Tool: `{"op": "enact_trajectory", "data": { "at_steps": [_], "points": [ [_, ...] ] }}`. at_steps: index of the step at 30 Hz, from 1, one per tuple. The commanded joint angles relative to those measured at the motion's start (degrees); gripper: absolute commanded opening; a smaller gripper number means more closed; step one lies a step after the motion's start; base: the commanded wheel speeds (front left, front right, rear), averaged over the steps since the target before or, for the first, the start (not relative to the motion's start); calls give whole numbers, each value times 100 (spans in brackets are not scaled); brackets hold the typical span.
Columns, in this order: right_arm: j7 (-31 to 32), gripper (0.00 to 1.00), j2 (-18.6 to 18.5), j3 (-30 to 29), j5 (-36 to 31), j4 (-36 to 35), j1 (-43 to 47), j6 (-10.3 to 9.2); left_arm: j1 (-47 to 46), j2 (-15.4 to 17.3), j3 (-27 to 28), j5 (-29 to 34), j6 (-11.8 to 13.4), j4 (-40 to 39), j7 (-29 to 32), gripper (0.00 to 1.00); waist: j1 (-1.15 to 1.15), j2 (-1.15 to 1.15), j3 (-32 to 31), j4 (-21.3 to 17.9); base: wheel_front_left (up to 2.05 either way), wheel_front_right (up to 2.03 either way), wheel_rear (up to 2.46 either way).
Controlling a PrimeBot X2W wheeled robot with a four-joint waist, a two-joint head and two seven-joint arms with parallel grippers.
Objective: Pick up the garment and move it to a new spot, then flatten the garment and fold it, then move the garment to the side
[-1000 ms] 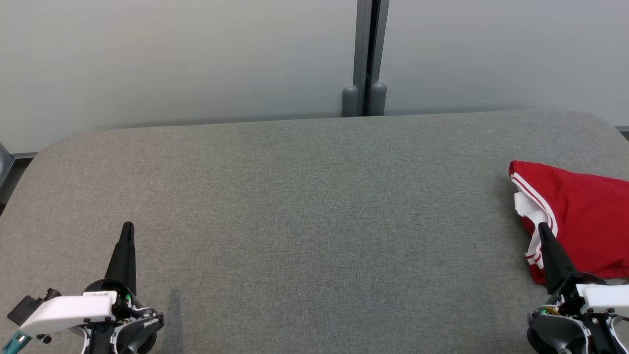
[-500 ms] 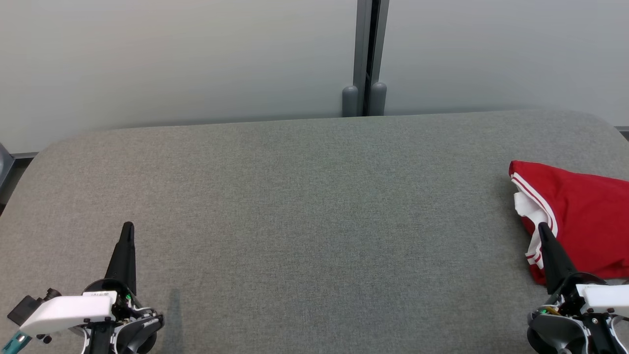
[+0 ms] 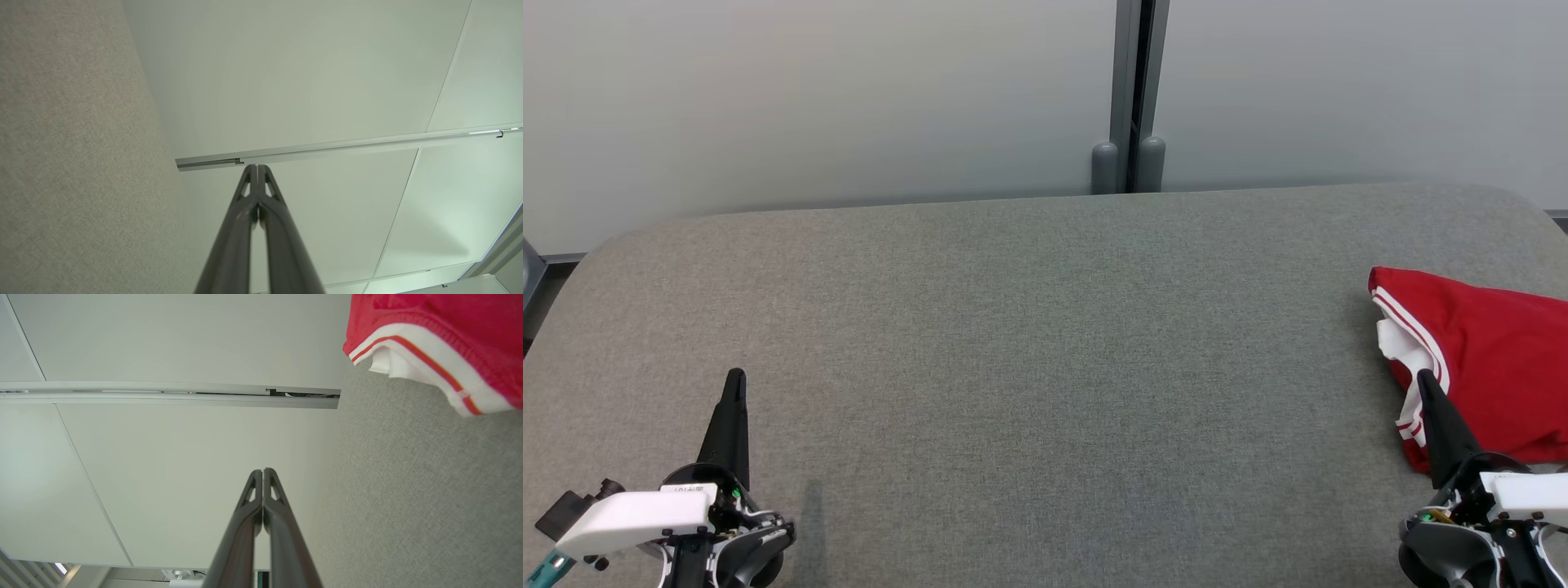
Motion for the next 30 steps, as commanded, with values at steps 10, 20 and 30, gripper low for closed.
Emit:
{"op": "enact_trajectory", "data": {
  "at_steps": [10,20,30],
  "points": [
    [18,0,-23,-5,12,11,-48,0,-67,13,19,-8,-23,-16,18,0,0,0,0,0,0,0,0],
    [17,0,-23,-3,12,11,-48,0,-67,13,19,-8,-23,-17,17,0,0,0,0,0,0,0,0],
    [16,0,-23,-3,13,11,-48,0,-67,13,19,-8,-23,-17,17,0,0,0,0,0,0,0,0]
  ]
}}
